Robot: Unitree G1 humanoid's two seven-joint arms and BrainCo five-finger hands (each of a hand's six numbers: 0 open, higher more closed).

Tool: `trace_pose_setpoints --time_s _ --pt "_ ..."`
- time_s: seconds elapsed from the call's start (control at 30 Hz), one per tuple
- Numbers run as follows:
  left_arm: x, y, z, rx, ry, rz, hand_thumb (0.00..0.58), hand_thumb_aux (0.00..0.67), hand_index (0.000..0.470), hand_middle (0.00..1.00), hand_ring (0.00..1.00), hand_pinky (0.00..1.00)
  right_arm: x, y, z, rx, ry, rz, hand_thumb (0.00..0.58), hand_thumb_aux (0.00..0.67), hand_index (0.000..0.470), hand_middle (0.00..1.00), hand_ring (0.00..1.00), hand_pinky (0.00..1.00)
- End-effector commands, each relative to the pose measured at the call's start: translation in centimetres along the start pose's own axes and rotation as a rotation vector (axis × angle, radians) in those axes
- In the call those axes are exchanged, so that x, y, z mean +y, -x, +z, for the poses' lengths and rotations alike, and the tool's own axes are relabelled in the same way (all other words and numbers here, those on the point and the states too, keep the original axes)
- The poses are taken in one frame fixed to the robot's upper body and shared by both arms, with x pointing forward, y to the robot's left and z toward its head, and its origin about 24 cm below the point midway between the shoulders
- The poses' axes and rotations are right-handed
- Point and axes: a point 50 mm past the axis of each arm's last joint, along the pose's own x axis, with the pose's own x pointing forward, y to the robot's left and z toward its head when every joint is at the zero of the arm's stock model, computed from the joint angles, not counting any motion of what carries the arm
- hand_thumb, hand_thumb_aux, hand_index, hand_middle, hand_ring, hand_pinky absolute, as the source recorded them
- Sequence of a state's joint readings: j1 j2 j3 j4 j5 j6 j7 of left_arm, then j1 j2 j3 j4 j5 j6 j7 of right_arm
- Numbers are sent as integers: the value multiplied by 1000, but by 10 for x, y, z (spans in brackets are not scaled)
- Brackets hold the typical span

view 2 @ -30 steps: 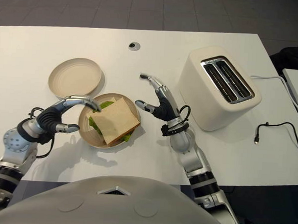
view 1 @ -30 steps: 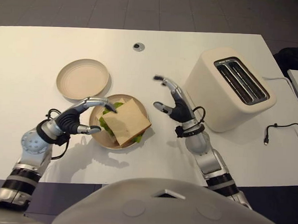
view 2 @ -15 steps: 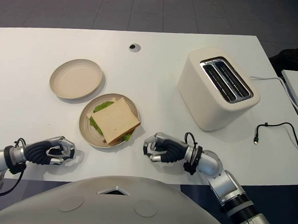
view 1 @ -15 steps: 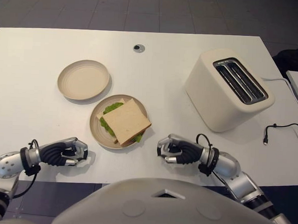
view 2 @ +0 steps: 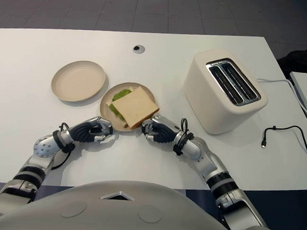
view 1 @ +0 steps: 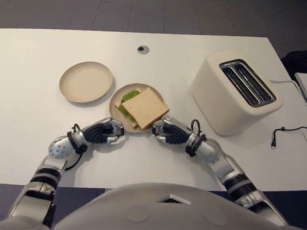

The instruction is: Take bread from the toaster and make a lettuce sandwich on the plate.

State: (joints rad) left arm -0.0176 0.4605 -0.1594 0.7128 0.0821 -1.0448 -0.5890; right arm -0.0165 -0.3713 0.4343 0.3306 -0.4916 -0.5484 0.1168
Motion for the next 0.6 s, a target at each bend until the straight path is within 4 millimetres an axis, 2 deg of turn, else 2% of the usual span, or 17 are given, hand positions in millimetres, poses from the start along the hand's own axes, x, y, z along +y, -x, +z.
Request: trace_pose_setpoints --time_s 0.03,0.17,0.27,0.33,0.37,0.4,0.43,0.47,0.5,0.53,0.57,0.6 --pt "12 -30 -4 16 -23 97 580 670 470 1000 1000 1000 7 2 -30 182 5 -18 580 670 470 1000 1000 1000" --pt "28 -73 2 -5 -43 208 580 670 470 1000 1000 1000 -9 -5 -39 223 -2 -171 580 670 470 1000 1000 1000" --pt "35 -86 7 -40 -46 264 580 670 470 1000 1000 1000 -26 -6 -35 187 -8 -296 580 670 470 1000 1000 1000" --pt "39 -87 14 -98 -32 313 580 670 470 1000 1000 1000 -38 -5 -27 124 -39 -392 571 589 413 1000 1000 1000" --pt "39 -86 18 -141 -17 339 534 481 337 1000 1000 1000 -43 -4 -22 87 -63 -440 523 460 323 1000 1000 1000" --pt "40 -83 22 -181 5 370 9 5 4 1000 1000 1000 -48 -1 -18 52 -87 -482 509 436 306 973 973 973" --pt "42 -80 28 -236 43 419 0 0 0 929 929 929 -53 2 -12 14 -114 -521 526 465 326 847 847 847" --pt "44 -74 37 -299 86 472 0 0 0 635 635 635 -58 7 -7 -20 -139 -557 498 418 293 420 420 420" --pt "46 -68 47 -370 125 514 0 0 0 427 427 427 -64 13 -1 -59 -167 -597 304 208 146 0 0 0" --pt "47 -60 60 -446 166 549 0 0 0 176 176 176 -71 19 6 -108 -205 -644 0 0 0 0 0 0" --pt "48 -53 71 -505 206 572 0 0 0 55 55 55 -78 25 13 -154 -232 -688 0 0 0 0 0 0" --pt "50 -48 81 -555 249 598 0 0 0 0 0 0 -87 32 23 -214 -254 -740 0 0 0 0 0 0"
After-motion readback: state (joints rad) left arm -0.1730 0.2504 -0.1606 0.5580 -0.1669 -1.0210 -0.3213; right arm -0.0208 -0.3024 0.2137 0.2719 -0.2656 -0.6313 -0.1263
